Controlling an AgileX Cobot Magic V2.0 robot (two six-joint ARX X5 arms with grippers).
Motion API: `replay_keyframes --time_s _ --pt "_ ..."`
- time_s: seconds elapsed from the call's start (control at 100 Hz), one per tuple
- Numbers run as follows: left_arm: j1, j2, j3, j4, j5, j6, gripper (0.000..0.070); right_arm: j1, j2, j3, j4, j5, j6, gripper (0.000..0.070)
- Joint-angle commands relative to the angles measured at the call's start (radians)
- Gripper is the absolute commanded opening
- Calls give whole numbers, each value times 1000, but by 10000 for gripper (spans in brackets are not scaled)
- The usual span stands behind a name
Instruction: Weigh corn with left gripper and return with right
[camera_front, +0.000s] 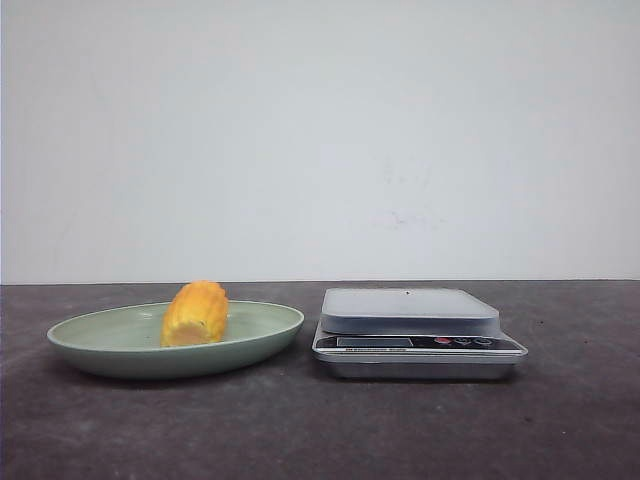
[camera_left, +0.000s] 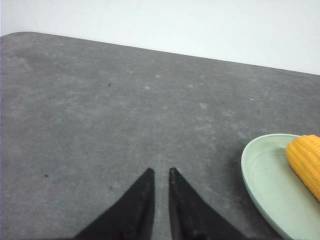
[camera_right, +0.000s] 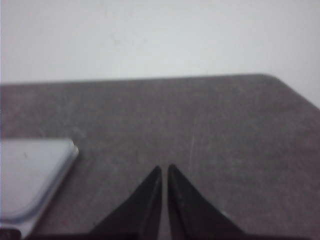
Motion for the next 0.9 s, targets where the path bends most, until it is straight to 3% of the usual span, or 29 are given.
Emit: replay_keyframes --time_s 0.0,0.89 --pt "2 -2 -16 -6 0 13 18 0 -3 -20 14 2 -30 16" --pt "2 -2 -16 -6 0 13 18 -40 -3 -68 18 1 -39 16"
